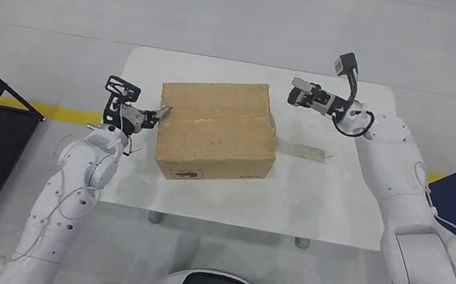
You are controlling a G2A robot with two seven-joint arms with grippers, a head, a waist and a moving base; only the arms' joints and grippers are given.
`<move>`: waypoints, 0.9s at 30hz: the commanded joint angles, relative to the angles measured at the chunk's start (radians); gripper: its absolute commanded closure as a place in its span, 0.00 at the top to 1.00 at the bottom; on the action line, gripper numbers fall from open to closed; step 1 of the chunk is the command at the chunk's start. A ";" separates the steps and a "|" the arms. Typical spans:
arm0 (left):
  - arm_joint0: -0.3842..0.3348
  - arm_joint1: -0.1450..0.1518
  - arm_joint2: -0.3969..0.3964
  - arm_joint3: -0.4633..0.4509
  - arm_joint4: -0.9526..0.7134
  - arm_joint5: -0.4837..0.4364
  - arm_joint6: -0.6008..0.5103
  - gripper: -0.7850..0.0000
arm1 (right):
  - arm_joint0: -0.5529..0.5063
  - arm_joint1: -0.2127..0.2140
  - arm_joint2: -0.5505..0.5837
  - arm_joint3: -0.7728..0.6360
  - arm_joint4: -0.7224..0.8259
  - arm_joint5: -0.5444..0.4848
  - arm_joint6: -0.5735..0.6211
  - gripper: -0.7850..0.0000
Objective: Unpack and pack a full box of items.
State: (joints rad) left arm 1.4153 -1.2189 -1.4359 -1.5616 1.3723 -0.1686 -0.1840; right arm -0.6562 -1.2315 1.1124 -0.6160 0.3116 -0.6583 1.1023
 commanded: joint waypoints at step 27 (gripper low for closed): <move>-0.118 0.011 -0.039 0.048 -0.004 -0.073 -0.035 1.00 | -0.156 0.045 -0.076 -0.375 0.018 0.343 0.402 1.00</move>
State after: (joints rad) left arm 1.3001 -1.2079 -1.4740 -1.5130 1.3686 -0.2415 -0.2185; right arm -0.8111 -1.1864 1.0422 -0.9836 0.3253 -0.3201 1.5002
